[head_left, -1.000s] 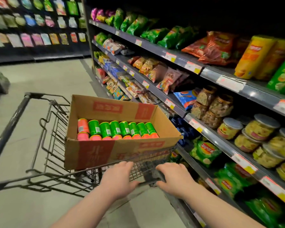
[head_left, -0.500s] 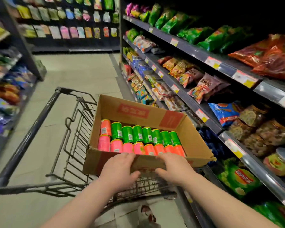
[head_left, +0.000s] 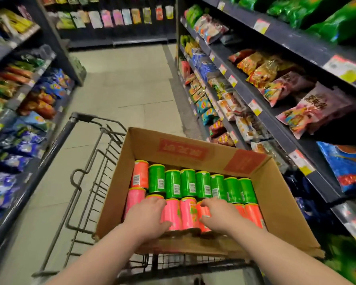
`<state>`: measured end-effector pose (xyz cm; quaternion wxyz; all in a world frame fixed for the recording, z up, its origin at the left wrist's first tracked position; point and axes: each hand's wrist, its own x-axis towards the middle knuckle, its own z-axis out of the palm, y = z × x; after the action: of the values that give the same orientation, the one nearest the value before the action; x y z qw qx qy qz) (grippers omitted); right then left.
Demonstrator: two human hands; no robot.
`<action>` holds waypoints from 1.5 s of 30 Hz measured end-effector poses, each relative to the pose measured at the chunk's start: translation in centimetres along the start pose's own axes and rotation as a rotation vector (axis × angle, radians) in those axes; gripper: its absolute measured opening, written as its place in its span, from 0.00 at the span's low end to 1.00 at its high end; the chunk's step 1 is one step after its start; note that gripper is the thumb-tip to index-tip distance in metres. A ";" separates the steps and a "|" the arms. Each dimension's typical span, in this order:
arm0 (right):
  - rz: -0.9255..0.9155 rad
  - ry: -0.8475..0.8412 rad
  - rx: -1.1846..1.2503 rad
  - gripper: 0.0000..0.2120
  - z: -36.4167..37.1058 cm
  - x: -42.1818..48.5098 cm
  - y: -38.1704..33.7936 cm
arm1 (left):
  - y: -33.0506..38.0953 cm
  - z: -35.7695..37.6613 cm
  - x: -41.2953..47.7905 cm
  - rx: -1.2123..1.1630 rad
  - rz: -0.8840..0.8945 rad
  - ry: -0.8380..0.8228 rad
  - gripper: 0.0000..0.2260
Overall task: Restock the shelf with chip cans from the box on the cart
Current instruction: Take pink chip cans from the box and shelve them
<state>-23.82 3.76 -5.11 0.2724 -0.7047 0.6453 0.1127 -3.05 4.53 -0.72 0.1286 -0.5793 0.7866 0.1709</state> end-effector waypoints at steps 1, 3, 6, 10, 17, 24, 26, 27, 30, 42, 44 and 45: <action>-0.001 -0.029 -0.004 0.25 0.2 1.2 0.4 | -0.1 0.2 1.0 -0.001 -0.014 -0.038 0.25; -0.012 -0.082 -0.012 0.25 0.6 3.5 1.1 | -0.4 0.9 3.0 -0.004 -0.039 -0.109 0.26; -0.021 -0.148 -0.020 0.25 1.4 6.5 1.8 | -0.8 2.0 5.7 -0.014 -0.071 -0.216 0.26; -0.036 -0.209 -0.003 0.24 3.1 9.9 2.4 | -0.9 3.7 8.2 -0.065 -0.105 -0.339 0.27; -0.077 -0.269 0.058 0.32 5.4 14.4 2.5 | -0.9 6.4 10.4 -0.174 -0.199 -0.409 0.26; -0.106 -0.227 0.054 0.39 7.0 15.5 2.7 | -1.1 7.6 11.4 -0.338 -0.253 -0.384 0.26; -0.101 -0.232 0.081 0.39 7.1 15.5 2.8 | -1.0 7.8 11.6 -0.356 -0.259 -0.375 0.25; -0.099 -0.242 0.094 0.38 7.1 15.4 2.8 | -0.9 7.9 11.7 -0.357 -0.258 -0.372 0.25; -0.089 -0.270 0.136 0.35 6.9 15.1 2.9 | -0.8 8.0 11.9 -0.356 -0.252 -0.368 0.24; -0.132 -0.274 0.445 0.20 8.2 12.1 3.2 | -0.2 8.9 12.4 -0.465 -0.288 -0.401 0.24; -0.127 -0.243 0.472 0.17 7.7 11.9 3.4 | -0.2 9.0 12.4 -0.488 -0.288 -0.411 0.23; -0.115 -0.227 0.489 0.16 7.4 11.9 3.5 | 0.0 8.8 12.4 -0.500 -0.288 -0.418 0.23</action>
<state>-24.11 -2.52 -18.11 0.5112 -0.6362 0.5777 0.0162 -6.64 -2.55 -13.72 0.1638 -0.6501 0.5874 0.4533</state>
